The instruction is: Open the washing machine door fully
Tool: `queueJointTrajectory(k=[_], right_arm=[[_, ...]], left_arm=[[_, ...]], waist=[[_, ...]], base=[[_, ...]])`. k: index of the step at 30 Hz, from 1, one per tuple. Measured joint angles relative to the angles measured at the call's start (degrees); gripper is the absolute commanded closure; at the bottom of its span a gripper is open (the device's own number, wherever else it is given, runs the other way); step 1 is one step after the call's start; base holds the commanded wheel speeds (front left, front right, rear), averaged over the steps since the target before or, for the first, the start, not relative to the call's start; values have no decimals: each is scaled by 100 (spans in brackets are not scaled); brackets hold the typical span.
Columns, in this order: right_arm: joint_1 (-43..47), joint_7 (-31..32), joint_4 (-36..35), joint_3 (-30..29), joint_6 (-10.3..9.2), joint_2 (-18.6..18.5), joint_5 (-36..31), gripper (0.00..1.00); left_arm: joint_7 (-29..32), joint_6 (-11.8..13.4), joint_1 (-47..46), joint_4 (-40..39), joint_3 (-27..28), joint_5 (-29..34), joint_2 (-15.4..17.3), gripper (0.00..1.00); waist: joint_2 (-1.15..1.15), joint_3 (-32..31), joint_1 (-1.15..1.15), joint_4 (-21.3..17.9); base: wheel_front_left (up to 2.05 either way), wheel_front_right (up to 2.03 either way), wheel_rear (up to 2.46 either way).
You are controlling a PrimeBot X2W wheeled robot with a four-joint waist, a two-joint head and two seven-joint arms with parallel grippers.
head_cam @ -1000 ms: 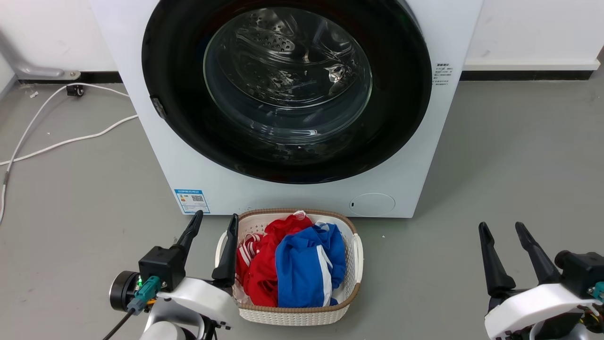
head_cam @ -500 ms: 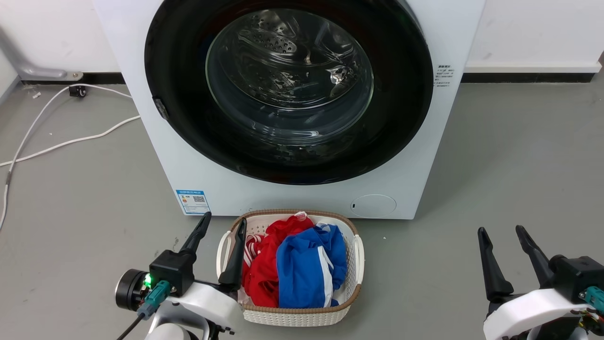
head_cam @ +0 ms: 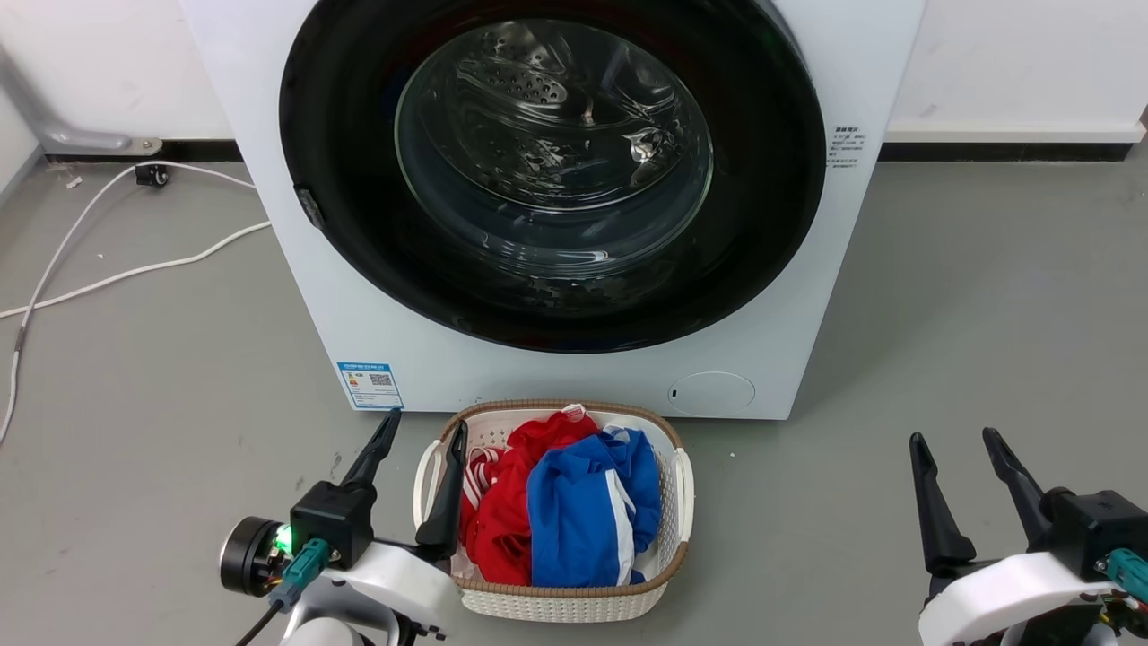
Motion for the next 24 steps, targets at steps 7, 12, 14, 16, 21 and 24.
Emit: queueJointTrajectory(k=[7,12,14,16,21,24], right_arm=[[-9,-73,86,-5,0,0,37,0],[-29,-118,149,-8,0,0,64,0],[-30,-119,174,-5,0,0,68,0],[-34,-120,194,-4,0,0,68,0],[-76,-63,257,-2,0,1,170,100],[-86,-48,275,-30,0,3,347,100]], left_arm=[[-15,11,-4,93,58,-16,-23,0],[-15,15,-12,137,101,-29,-33,0],[-15,16,-21,153,111,-29,-34,0],[-15,19,-27,166,116,-27,-36,0],[-15,46,-29,183,121,-11,-36,0],[-15,52,-31,182,121,8,-32,0]], waist=[[0,12,0,8],[0,9,0,15],[0,7,0,17],[0,4,0,19],[0,11,0,10],[0,24,0,1]], base=[[0,0,0],[0,0,0],[0,0,0],[0,0,0],[0,0,0],[0,0,0]])
